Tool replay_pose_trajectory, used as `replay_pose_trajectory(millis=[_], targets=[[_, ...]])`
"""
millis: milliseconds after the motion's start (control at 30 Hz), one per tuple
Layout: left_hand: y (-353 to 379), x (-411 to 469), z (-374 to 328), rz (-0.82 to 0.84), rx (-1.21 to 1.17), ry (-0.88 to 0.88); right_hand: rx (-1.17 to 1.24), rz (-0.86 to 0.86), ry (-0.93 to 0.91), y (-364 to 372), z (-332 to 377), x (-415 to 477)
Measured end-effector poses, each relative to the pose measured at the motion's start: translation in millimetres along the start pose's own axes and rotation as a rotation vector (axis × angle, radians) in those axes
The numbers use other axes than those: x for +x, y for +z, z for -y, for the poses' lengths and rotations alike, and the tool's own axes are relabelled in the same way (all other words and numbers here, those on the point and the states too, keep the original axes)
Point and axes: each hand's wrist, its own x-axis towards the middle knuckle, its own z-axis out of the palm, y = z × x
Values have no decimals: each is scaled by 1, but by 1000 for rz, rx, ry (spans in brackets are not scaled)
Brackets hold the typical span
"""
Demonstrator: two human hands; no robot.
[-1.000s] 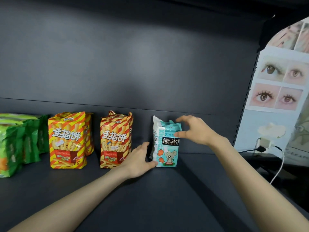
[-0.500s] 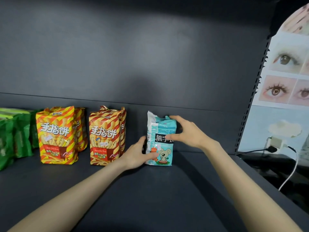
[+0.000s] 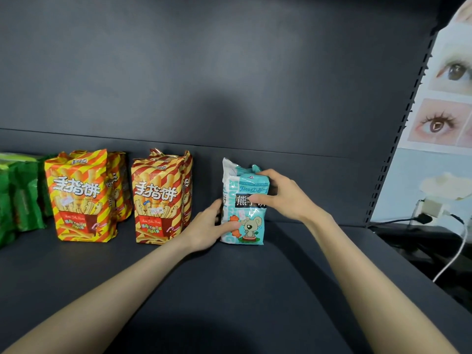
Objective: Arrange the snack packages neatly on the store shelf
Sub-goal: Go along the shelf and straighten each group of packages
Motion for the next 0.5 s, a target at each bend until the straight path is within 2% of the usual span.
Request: replay_pose_trajectory(millis=[500], targets=[[-6, -8, 8, -40, 12, -12, 35, 7, -17, 13, 7, -2]])
